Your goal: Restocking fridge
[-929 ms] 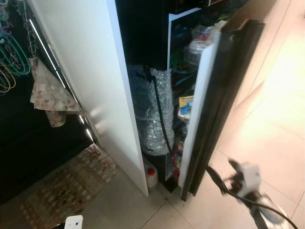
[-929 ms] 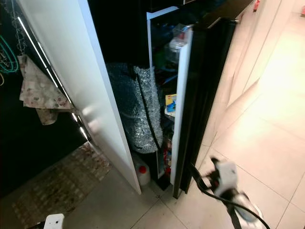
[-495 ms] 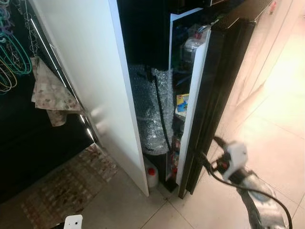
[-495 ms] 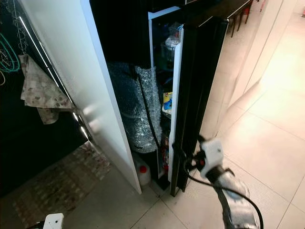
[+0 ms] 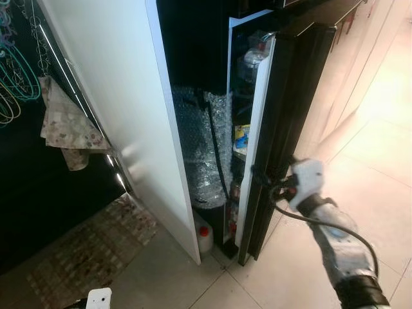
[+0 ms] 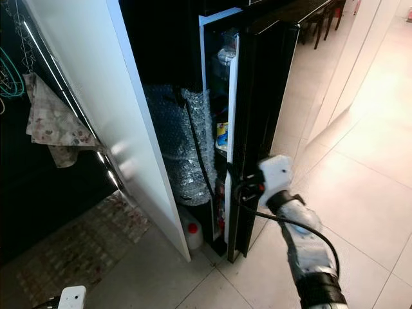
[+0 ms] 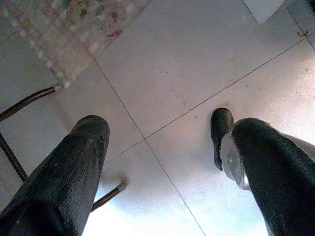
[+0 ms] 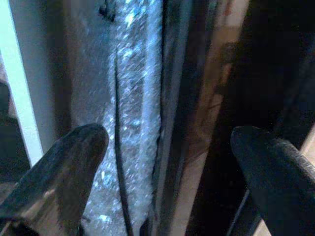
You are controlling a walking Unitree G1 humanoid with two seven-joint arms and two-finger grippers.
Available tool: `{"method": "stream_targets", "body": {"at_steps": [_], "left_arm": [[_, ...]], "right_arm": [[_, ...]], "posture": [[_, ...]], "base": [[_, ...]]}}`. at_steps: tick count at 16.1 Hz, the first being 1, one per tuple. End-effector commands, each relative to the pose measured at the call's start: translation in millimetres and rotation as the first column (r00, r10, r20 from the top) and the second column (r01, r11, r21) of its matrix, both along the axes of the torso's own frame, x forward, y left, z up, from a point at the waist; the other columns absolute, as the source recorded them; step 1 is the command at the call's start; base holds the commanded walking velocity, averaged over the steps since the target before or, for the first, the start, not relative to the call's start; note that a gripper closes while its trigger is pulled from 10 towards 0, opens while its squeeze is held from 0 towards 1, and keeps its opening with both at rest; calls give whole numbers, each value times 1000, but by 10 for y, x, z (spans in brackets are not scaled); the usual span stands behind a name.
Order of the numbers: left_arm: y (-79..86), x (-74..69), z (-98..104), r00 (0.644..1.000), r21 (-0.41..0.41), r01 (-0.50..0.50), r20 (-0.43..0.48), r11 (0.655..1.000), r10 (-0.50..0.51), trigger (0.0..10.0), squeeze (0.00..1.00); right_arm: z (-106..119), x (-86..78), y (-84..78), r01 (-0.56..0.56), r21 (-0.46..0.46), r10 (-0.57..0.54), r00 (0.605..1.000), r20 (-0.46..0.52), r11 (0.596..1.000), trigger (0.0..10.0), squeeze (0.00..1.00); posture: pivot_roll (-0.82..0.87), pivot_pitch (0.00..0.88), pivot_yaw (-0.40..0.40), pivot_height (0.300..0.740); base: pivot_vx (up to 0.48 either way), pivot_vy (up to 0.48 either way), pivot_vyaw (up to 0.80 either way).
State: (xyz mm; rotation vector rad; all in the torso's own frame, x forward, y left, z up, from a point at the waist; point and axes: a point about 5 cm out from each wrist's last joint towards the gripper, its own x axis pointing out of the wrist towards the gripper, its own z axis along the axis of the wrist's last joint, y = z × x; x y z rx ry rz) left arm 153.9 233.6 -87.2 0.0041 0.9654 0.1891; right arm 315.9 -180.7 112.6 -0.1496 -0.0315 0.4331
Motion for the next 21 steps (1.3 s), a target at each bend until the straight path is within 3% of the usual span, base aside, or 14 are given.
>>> {"method": "stream_targets", "body": {"at_steps": [1,11,15,18,21], "left_arm": [[69,-8,11,1000,25,-6,-13,1000,7,10000,0],[60,13,17,1000,27,-10,-7,1000,10,10000,0],[51,23,19,1000,30,-9,-3,1000,9,10000,0],[64,25,23,1000,36,-13,-1,999,13,10000,0],[73,25,26,1000,38,-17,1,999,17,10000,0]], "right_arm": [[17,91,148,-55,6,56,998,-23,998,10000,0],[109,287,466,-203,-2,203,979,-23,979,10000,0],[189,396,815,-320,35,321,946,-31,947,10000,0],[241,413,1121,-421,74,424,905,-40,904,10000,0],[277,404,1314,-482,112,489,871,-44,869,10000,0]], "posture": [[-86,0,93,740],[-73,0,94,740],[-64,0,92,740],[-53,0,88,740],[-44,0,84,740]], "base": [[0,0,0],[0,0,0],[0,0,0],[0,0,0],[0,0,0]]}}
